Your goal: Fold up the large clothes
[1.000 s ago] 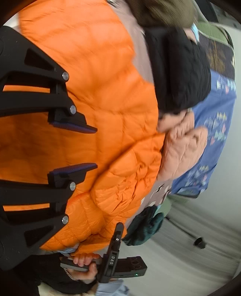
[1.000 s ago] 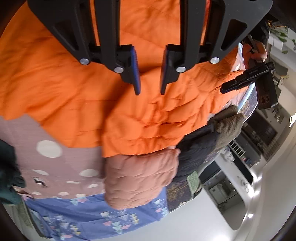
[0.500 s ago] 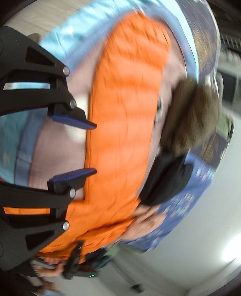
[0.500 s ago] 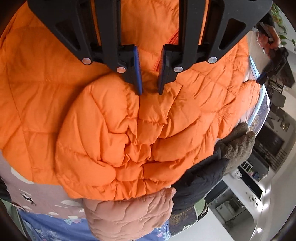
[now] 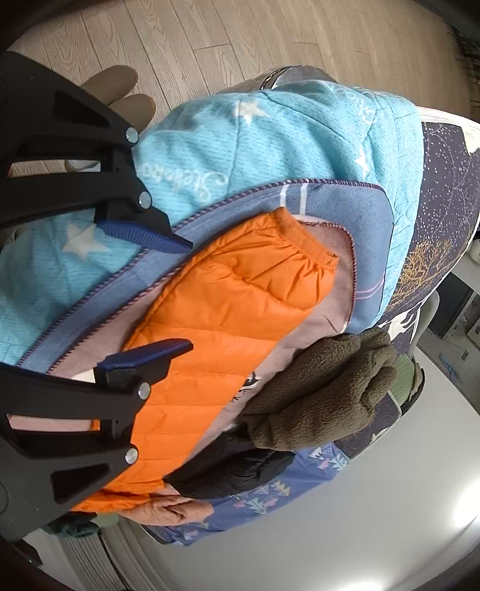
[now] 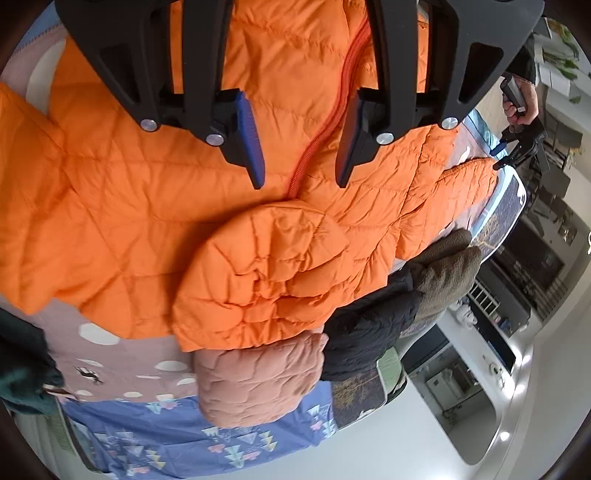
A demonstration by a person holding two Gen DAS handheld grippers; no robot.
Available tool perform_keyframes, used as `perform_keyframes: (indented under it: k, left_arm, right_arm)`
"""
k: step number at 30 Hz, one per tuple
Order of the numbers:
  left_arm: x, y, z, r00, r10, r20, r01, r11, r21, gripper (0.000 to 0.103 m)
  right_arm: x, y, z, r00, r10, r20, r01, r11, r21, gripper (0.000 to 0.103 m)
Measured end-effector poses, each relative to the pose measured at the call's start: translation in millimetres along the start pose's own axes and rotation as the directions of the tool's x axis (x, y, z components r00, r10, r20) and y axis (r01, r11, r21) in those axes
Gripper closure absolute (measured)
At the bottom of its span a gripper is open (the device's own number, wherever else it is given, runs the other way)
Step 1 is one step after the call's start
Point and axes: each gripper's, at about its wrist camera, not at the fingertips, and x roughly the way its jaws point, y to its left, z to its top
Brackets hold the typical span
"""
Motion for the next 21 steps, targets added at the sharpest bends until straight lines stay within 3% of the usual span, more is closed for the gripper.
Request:
perform_keyframes:
  k: [6,13,14,15,16,21]
  left_arm:
    - [10.2,17.4,14.3,1.0,-0.001,0.004,0.002,0.994,-0.106,0.056]
    - [11.6,21.4,28.2,0.999,0.015,0.043,-0.009,0.99,-0.139,0.056]
    - [12.1,21.3,29.7,0.999,0.012,0.047,-0.006,0.99,-0.14,0.063]
    - [13.4,20.5,32.1,0.999,0.003,0.046,0.004,0.99,-0.142,0.086]
    - [14.3,19.8,33.2,0.999,0.003,0.043,0.004,0.99,-0.142,0.095]
    - [-3.4,1.7,35.2,0.992,0.009,0.122,0.001,0.996,-0.087,0.099]
  right_arm:
    - [-5.0,-12.1,-10.5,1.0,-0.007,0.003,0.007,0.999,0.05,0.062]
    - [-6.3,-13.8,-14.7,1.0,-0.001,0.007,0.001,0.998,0.066,0.062]
    - [-5.9,-13.3,-15.3,1.0,0.002,0.006,-0.002,0.998,0.065,0.062]
    - [-5.9,-12.8,-16.0,1.0,0.005,0.006,-0.005,0.998,0.063,0.062]
    - [-6.6,-12.3,-16.9,1.0,0.007,0.007,-0.007,0.998,0.061,0.062]
    - [-11.2,-14.4,-20.9,1.0,0.011,0.018,-0.013,0.997,0.074,0.062]
